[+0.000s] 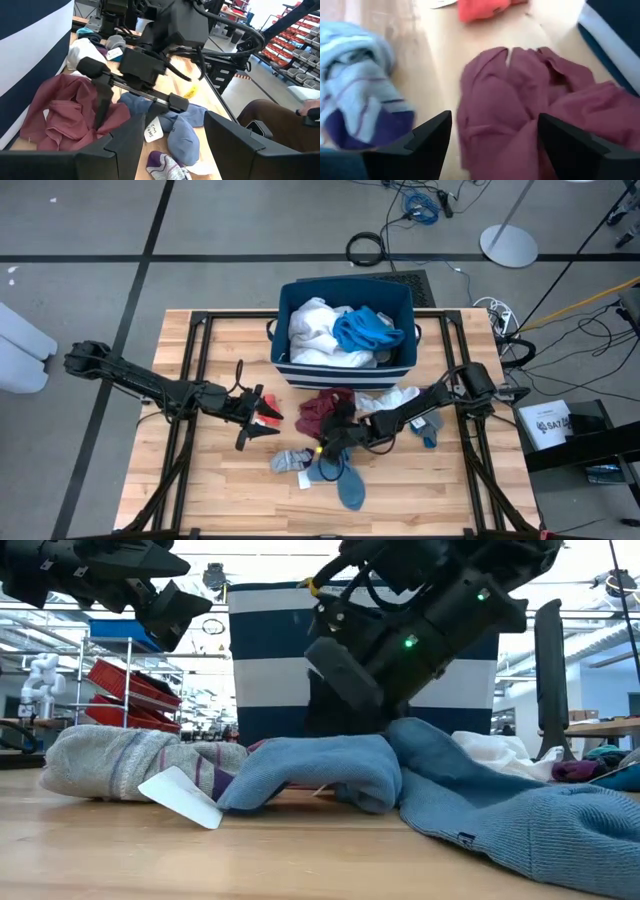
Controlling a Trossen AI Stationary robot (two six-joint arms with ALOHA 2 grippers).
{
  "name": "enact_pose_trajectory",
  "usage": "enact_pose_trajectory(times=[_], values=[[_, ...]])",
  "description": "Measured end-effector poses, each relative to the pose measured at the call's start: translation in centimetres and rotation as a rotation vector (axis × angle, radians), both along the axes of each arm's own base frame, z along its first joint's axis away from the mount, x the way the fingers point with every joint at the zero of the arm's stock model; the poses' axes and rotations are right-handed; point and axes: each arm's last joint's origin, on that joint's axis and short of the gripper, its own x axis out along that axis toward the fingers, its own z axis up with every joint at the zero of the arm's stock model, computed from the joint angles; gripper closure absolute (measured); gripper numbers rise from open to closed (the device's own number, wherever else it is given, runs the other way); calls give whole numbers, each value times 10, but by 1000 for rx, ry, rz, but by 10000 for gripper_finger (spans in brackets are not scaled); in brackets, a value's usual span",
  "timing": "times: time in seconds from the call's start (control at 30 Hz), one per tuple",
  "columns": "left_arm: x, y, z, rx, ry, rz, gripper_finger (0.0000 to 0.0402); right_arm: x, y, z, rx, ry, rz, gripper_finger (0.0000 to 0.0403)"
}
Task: Sort clothes
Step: Put the dark red underwear into the blue laundry organizer
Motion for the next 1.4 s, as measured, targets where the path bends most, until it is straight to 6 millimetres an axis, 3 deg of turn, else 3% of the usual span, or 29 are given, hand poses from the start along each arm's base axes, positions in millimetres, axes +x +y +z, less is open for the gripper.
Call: enact_pose_trajectory(times=[0.33,0.5,0.63,0.87,1.0,1.23,1.4], values=[[0,0,0,-7,2,1,187,-1,-4,-21,9,86,-32,118],[0,0,0,-7,1,1,187,-1,-6,-21,25,87,-47,146],[0,0,0,-7,2,1,187,-2,-6,-21,35,89,-56,209],[0,0,0,-7,3,1,187,-3,-4,-15,57,98,4,379],[0,0,0,-6,5,1,187,-5,0,12,59,72,58,390],[0,0,-1,-5,9,1,187,-8,23,93,-86,-132,150,398],[0,0,-1,-5,12,1,187,-16,37,163,-246,-279,160,398]])
